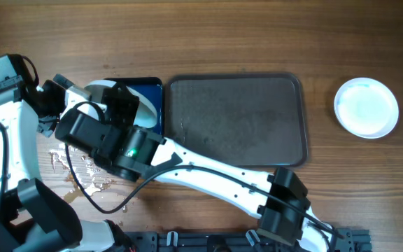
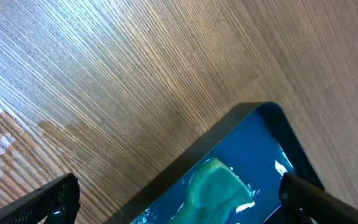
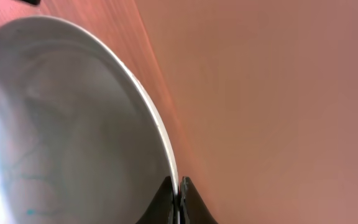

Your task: Clean dirty plates on tray and stack at the side

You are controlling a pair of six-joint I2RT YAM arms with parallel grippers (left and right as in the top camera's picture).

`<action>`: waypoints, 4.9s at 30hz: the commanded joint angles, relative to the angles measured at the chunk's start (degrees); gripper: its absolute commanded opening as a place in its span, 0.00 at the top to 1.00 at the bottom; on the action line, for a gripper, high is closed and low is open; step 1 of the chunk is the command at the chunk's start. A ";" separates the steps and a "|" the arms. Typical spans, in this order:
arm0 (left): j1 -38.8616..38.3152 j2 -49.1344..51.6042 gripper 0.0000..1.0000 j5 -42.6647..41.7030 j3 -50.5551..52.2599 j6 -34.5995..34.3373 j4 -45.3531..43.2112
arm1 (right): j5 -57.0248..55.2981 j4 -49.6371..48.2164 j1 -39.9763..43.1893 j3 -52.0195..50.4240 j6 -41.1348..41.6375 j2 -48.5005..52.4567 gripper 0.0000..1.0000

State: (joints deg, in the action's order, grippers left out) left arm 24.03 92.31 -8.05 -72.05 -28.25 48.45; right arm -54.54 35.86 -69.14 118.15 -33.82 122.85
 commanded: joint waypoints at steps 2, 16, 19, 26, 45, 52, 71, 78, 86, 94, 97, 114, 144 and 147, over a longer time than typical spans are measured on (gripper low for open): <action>0.52 0.57 0.00 -1.97 0.15 -0.74 -0.02 | -4.13 -2.36 -0.35 1.18 -8.48 2.34 0.95; 1.03 0.57 0.00 -1.99 0.15 -0.72 0.22 | -6.29 -3.85 -0.48 1.18 -11.21 2.32 0.95; 1.03 0.57 0.00 -1.97 0.15 -0.72 0.22 | -6.27 -3.74 -0.42 1.18 -11.02 2.32 0.95; 1.03 0.57 0.00 -1.97 0.15 -0.66 0.48 | 8.57 8.48 2.73 1.18 17.59 2.32 0.96; -6.75 0.59 0.00 -3.69 0.15 -0.55 0.87 | 66.23 36.17 52.09 2.56 54.88 -10.95 0.95; -14.32 0.59 0.00 -3.67 0.15 -0.55 -0.66 | 65.31 46.88 73.59 2.10 52.26 -10.88 0.96; -15.15 0.59 0.00 -3.69 0.15 -0.55 -0.83 | 63.52 30.18 108.24 -31.91 56.48 -10.84 0.96; -15.19 0.59 0.00 -3.69 0.15 -0.55 0.17 | 63.39 23.82 111.08 -38.91 59.47 -10.82 0.96; -15.19 0.59 0.00 -3.69 0.15 -0.55 0.22 | 65.00 20.57 111.01 -38.93 57.96 -10.84 0.61; -15.19 0.59 0.00 -3.69 0.15 -0.55 0.22 | 63.28 18.45 111.01 -38.93 58.27 -10.84 0.96; -15.19 0.59 0.00 -3.69 0.15 -0.55 0.22 | 61.70 18.58 111.01 -38.93 58.69 -10.84 0.95; -16.31 0.59 0.00 -1.53 0.15 8.63 0.02 | 83.49 19.04 93.77 -35.65 37.18 -25.14 0.71; -47.12 -37.42 0.00 16.09 -12.61 19.30 16.61 | 53.90 29.00 49.33 -35.63 29.75 -73.07 0.34; -47.12 -45.66 0.00 16.09 -12.61 18.34 19.08 | 52.98 30.97 49.33 -35.63 31.45 -76.37 0.00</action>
State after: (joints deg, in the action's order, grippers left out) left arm -22.98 53.76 7.11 -83.68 -8.03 65.80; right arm 0.56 65.63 -19.53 81.80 -3.49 49.10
